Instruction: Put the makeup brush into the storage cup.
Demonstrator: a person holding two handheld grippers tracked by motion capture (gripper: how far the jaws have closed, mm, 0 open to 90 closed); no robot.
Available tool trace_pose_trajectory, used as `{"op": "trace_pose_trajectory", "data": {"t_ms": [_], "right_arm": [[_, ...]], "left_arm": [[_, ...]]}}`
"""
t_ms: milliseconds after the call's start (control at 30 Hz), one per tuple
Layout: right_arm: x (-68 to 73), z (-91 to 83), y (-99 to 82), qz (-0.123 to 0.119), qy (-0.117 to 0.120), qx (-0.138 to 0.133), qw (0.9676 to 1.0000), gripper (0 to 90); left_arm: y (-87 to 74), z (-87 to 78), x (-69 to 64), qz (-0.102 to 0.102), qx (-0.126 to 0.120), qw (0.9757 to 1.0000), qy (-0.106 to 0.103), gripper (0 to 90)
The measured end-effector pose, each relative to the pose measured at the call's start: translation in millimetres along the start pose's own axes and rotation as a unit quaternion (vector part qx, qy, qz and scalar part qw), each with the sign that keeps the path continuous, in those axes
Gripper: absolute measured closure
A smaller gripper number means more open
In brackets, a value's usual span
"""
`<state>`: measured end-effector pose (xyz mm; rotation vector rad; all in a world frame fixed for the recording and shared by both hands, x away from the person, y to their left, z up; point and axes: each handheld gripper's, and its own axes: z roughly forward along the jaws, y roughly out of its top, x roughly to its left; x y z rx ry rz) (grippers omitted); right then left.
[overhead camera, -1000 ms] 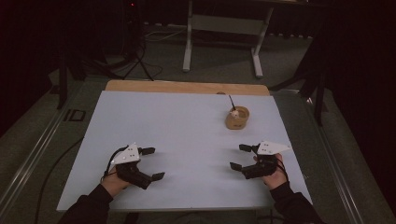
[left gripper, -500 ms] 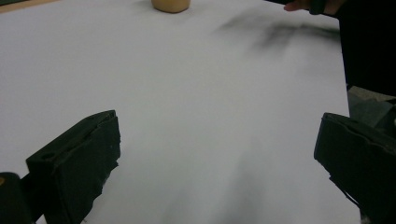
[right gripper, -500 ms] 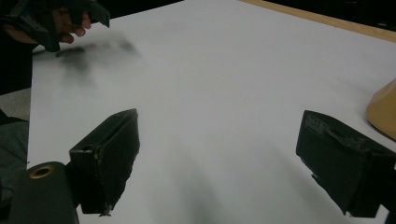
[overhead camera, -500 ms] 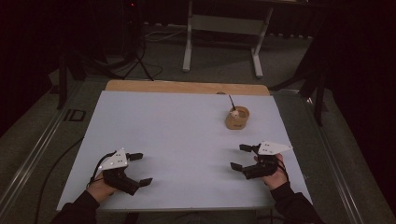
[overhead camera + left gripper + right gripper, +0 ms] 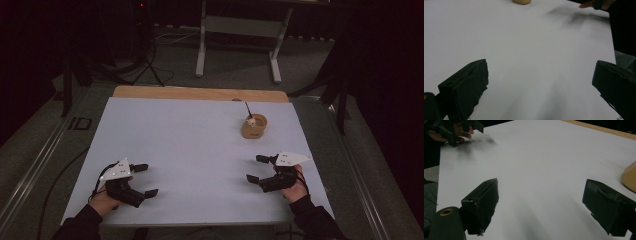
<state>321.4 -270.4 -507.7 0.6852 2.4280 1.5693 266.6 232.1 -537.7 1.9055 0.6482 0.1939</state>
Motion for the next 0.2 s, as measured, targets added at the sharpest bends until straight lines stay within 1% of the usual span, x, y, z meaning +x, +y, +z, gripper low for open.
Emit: {"op": "trace_pose_trajectory", "data": {"t_ms": [67, 200], "right_arm": [[-0.1, -0.3, 0.0, 0.003, 0.000, -0.001, 1.0000, 13.2], [0.4, -0.9, 0.5, 0.003, 0.000, -0.001, 1.0000, 13.2]], "left_arm": [[0.2, -0.1, -0.1, 0.002, 0.002, 1.0000, 0.003, 0.6], [1.0, -0.5, -0.5, 0.000, -0.002, 1.0000, 0.005, 0.6]]}}
